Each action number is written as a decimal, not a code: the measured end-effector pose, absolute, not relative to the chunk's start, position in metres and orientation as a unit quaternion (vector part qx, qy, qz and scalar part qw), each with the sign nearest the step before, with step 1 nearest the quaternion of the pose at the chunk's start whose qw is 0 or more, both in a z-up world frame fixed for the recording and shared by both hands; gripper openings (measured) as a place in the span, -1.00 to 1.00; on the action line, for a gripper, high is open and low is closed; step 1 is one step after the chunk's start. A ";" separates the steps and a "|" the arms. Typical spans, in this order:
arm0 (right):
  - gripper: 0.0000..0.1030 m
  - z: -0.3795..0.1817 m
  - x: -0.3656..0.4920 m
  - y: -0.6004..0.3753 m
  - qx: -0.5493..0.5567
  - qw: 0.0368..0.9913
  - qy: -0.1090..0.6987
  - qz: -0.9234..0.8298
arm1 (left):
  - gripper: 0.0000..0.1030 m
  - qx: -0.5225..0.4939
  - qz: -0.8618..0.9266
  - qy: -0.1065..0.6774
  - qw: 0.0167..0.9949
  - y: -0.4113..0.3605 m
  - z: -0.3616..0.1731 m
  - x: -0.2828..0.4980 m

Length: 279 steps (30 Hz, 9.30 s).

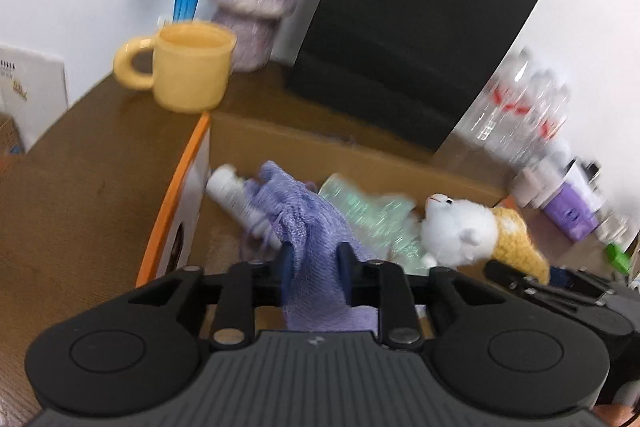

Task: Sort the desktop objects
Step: 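Open the left gripper releasing the pouch while the right gripper releases the sheep into the box, then withdraw both grippers from the box toward the red rose and green tissue pack, then grasp the red rose with the left gripper while the right gripper grasps the green tissue pack, then lift the rose with the left gripper while the right gripper carries the tissue pack over the box, then open the left gripper dropping the rose while the right gripper releases the tissue pack into the box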

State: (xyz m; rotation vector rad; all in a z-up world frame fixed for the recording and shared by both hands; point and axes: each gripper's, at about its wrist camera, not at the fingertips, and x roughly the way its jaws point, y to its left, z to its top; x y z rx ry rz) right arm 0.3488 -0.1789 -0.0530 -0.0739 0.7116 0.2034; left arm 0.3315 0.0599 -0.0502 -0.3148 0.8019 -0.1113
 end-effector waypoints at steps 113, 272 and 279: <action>0.99 -0.064 0.090 -0.196 -0.017 0.935 0.300 0.189 | 1.00 -0.044 -0.081 0.344 0.934 0.028 -0.069 0.096; 0.48 -0.051 0.238 -0.171 0.025 0.938 0.291 0.190 | 0.96 -0.038 -0.057 0.271 0.960 0.028 -0.045 0.236; 0.57 -0.054 0.239 -0.170 0.023 0.936 0.294 0.193 | 1.00 -0.055 -0.042 0.268 0.961 0.035 -0.046 0.236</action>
